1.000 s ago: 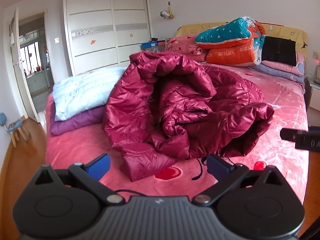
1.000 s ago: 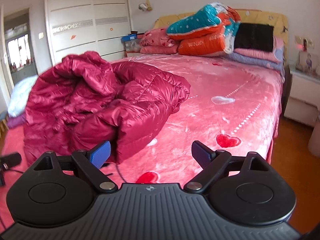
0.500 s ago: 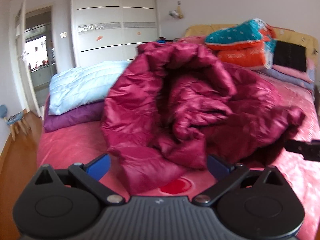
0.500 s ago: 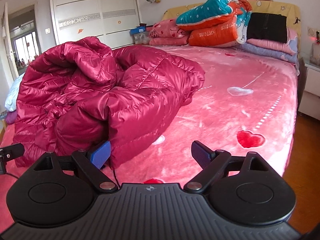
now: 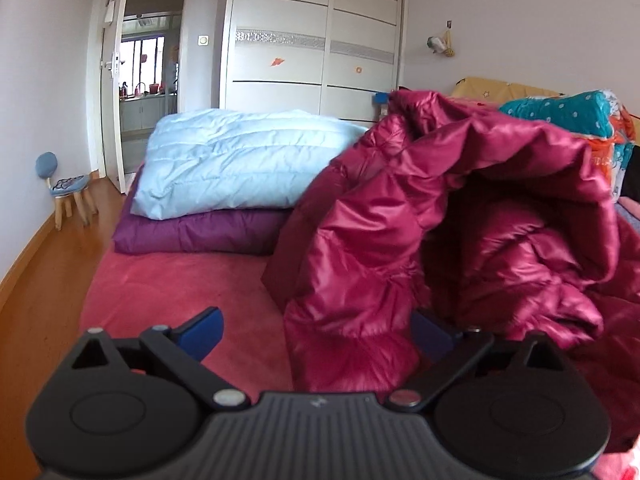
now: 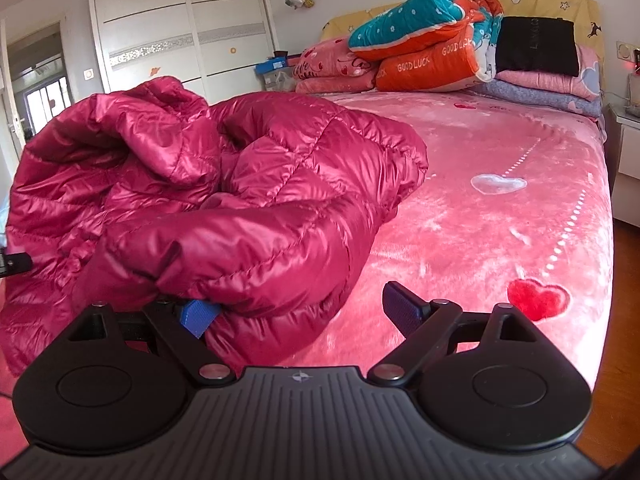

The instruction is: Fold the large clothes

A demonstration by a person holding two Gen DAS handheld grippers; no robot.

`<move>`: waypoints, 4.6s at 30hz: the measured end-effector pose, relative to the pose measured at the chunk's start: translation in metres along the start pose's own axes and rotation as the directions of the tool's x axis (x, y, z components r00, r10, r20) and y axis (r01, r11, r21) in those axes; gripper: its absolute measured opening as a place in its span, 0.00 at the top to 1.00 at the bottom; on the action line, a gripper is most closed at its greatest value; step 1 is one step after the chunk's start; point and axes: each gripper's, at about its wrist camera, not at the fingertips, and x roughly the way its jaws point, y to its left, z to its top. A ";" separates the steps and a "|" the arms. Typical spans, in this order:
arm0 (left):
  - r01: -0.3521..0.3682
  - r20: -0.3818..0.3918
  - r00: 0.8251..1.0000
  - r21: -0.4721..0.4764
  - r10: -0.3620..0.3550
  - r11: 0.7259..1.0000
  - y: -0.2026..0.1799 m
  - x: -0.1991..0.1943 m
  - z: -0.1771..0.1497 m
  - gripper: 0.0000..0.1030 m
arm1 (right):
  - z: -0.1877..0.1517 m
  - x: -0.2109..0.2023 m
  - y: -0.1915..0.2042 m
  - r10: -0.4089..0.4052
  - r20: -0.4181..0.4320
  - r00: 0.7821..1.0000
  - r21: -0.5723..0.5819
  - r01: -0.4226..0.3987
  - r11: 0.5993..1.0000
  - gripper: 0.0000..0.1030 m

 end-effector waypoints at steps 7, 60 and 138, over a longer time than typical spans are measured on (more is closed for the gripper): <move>0.000 -0.044 0.999 0.053 0.003 0.999 -0.011 0.040 0.010 0.43 | 0.003 0.010 -0.001 0.002 0.027 1.000 -0.022 -0.001 1.000 0.01; 0.081 0.074 0.995 -0.144 -0.071 0.986 0.127 -0.236 0.029 0.96 | 0.029 -0.144 -0.102 -0.096 -0.007 0.995 0.144 0.096 0.985 0.15; 0.195 0.099 0.963 0.379 -0.249 0.905 -0.063 -0.165 0.036 0.96 | 0.052 -0.063 -0.093 0.341 0.165 0.925 0.439 -0.379 0.815 0.88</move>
